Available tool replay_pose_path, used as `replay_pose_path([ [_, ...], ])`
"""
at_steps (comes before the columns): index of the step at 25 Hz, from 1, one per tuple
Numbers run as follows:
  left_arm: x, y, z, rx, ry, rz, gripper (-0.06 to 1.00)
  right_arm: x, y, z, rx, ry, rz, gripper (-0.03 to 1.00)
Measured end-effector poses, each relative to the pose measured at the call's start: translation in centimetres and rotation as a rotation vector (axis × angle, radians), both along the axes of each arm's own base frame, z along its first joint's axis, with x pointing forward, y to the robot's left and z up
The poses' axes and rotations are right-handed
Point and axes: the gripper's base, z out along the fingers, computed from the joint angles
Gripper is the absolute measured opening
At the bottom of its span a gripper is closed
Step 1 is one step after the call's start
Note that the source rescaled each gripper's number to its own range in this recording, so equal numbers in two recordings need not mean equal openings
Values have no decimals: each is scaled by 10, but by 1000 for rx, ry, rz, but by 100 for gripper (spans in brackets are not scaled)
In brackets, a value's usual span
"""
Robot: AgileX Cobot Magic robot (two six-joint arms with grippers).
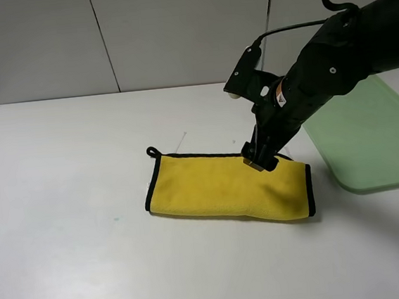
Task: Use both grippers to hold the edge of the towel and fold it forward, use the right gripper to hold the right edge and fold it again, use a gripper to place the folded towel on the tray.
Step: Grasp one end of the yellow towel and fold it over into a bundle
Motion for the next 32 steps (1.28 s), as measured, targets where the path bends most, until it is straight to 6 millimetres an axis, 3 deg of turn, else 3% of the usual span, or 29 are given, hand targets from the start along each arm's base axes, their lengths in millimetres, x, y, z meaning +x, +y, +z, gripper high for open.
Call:
replay_pose_path([
  [7, 0, 0, 0, -1, -1, 18, 100, 0, 0, 0, 22, 8, -41, 100],
  [12, 0, 4, 0, -1, -1, 164, 100, -1, 0, 0, 56, 27, -100, 100],
  [23, -1, 12, 0, 0, -1, 557, 100, -9, -2, -5, 179, 193, -451, 100],
  [32, -2, 14, 0, 0, -1, 636, 100, -20, -9, -9, 199, 336, -820, 100],
])
